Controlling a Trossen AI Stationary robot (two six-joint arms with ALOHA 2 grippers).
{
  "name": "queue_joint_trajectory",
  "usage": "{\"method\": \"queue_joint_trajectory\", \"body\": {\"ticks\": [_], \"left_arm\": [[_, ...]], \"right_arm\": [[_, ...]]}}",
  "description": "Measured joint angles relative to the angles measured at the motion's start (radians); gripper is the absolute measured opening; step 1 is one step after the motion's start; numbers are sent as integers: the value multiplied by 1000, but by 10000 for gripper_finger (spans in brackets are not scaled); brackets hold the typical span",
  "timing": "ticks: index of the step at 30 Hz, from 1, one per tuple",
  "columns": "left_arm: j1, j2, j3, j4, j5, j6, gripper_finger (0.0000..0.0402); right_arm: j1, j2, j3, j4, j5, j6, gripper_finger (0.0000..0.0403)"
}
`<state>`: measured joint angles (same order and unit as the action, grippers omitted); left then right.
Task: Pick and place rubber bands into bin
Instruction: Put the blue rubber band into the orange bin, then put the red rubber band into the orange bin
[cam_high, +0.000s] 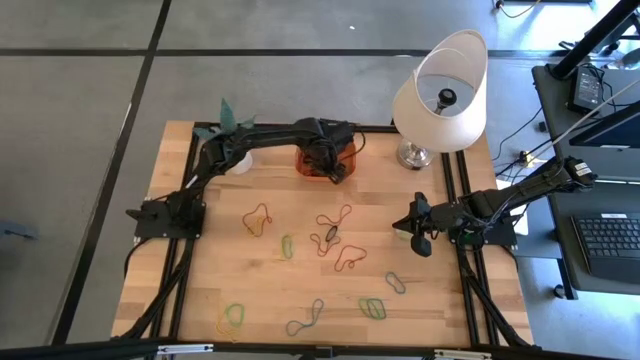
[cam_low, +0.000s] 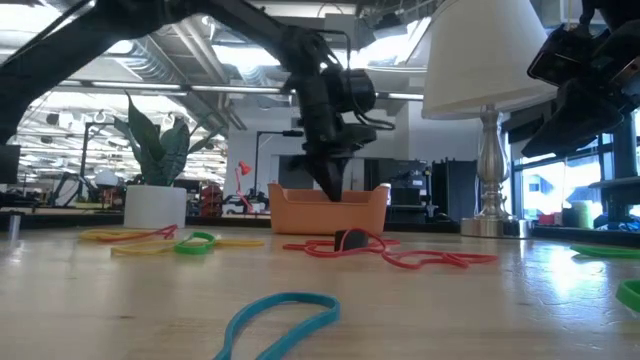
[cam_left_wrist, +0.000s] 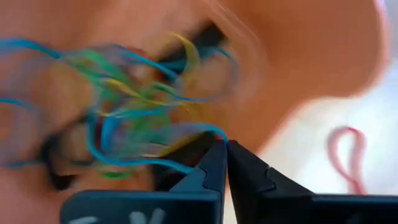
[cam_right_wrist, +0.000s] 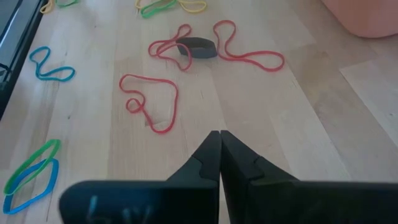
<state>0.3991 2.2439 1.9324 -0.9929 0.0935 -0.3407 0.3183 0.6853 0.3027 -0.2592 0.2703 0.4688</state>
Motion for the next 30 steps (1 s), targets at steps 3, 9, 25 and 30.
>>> {"method": "queue_joint_trajectory", "body": {"ticks": [3,9,25,30], "left_arm": [[3,10,0,2,39,-15,32],[12,9,27,-5,32,-21,94],[-4,-12,339,-357,-179,104,94],[-64,-75,295,-342,-197,191,11]], "right_arm": [[0,0,0,0,0,0,7],[0,0,0,0,0,0,6],[0,0,0,0,0,0,6],[0,3,0,19,31,32,6]]}}
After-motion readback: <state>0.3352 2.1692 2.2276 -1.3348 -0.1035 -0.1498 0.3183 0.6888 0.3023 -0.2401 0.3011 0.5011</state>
